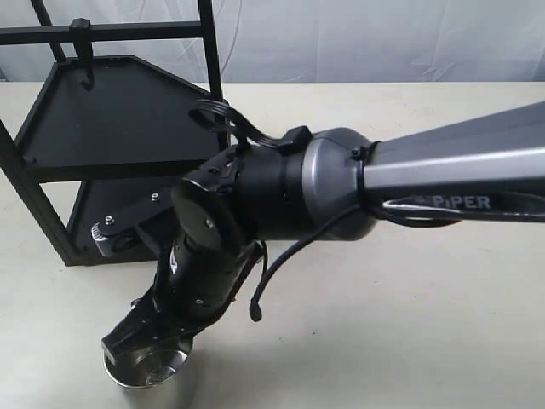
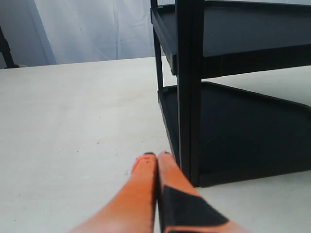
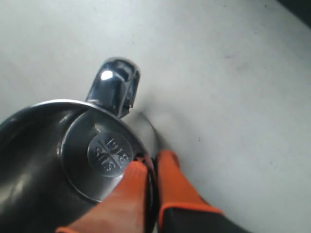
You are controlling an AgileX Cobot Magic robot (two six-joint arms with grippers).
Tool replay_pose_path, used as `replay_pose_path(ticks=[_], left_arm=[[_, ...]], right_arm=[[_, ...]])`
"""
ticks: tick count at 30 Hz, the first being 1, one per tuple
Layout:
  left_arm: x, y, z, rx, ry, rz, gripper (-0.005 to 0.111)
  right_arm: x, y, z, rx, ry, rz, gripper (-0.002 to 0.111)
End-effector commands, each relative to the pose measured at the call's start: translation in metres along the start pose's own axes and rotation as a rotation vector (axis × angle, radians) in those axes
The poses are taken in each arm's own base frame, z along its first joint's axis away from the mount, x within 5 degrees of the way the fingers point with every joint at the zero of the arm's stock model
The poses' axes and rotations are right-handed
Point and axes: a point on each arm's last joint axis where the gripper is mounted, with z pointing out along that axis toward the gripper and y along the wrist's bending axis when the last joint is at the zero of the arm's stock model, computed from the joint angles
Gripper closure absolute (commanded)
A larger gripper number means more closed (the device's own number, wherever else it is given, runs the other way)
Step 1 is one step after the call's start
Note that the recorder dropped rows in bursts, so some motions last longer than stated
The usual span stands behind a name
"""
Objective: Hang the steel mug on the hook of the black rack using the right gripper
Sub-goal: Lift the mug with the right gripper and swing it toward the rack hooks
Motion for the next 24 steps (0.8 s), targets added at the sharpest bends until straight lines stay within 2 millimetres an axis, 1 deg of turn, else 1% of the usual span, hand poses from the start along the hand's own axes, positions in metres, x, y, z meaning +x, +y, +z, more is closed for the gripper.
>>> replay_pose_path(ticks=[1,6,9,11,13,15,18,24], left_arm=[[-0.001,0.000,0.000,0.003,-0.006,-0.005,0.107],[-0.001,0.000,0.000,0.003,-0.006,-0.005,0.107],[-0.001,0.000,0.000,0.003,-0.006,-0.005,0.107],[-0.001,0.000,0.000,0.003,-0.006,-0.005,0.107],[-0.001,0.000,0.000,0.003,-0.006,-0.005,0.107],[-0.001,0.000,0.000,0.003,-0.006,-0.005,0.107],[-0.001,0.000,0.000,0.003,-0.006,-0.005,0.107],[-0.001,0.000,0.000,0.003,-0.006,-0.005,0.107]], right_arm=[[-0.006,0.007,-0.038,-0.037,-0.089,-0.004,0.109],[-0.014,0.015,-0.097,-0.083,-0.327,-0.026,0.109],[-0.011,0.016,-0.129,-0.115,-0.496,-0.026,0.109],[-0.009,0.015,-0.145,-0.133,-0.621,-0.023,0.109],[-0.005,0.013,-0.155,-0.145,-0.745,-0.020,0.109],[-0.001,0.010,-0.160,-0.152,-0.836,-0.015,0.109],[0.000,0.007,-0.158,-0.155,-0.928,-0.009,0.109],[-0.009,0.006,-0.150,-0.154,-1.002,-0.003,0.109]])
